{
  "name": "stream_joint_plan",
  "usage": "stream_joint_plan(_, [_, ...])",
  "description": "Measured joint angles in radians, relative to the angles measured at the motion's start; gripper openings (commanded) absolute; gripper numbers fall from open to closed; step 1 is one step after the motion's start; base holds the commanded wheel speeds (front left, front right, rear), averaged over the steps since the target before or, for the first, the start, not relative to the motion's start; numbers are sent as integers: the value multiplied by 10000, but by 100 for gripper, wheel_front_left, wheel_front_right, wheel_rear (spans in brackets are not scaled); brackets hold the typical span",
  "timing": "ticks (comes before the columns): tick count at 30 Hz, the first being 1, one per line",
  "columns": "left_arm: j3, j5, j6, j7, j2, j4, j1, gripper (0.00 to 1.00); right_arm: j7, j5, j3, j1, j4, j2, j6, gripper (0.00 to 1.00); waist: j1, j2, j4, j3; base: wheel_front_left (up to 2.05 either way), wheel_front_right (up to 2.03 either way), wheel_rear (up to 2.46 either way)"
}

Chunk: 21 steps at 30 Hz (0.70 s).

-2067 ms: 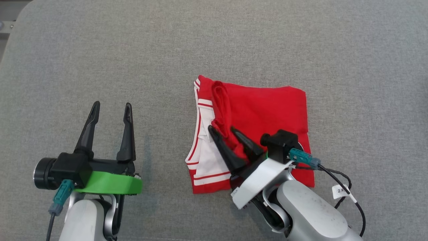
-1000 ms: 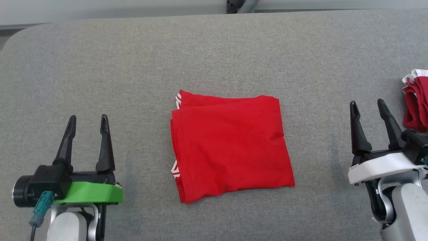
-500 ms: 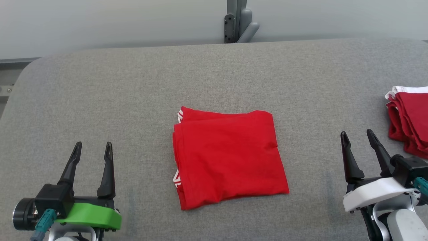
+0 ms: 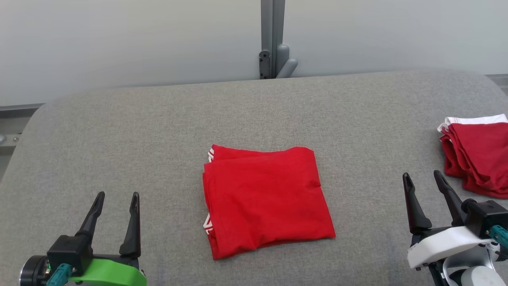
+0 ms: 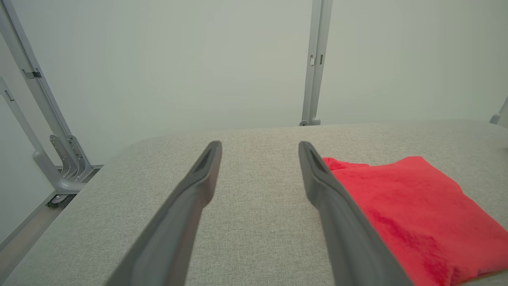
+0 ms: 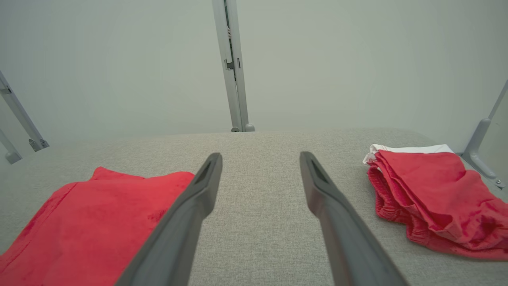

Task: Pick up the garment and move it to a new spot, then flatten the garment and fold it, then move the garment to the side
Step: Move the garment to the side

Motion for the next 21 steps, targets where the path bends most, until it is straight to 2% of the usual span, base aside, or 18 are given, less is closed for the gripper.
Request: stream_joint_plan(21, [-69,-109,267,178,12,-111,108,100,203,-36,-13,202,-199,186,0,100,0,0,-48,-213,0,0,0])
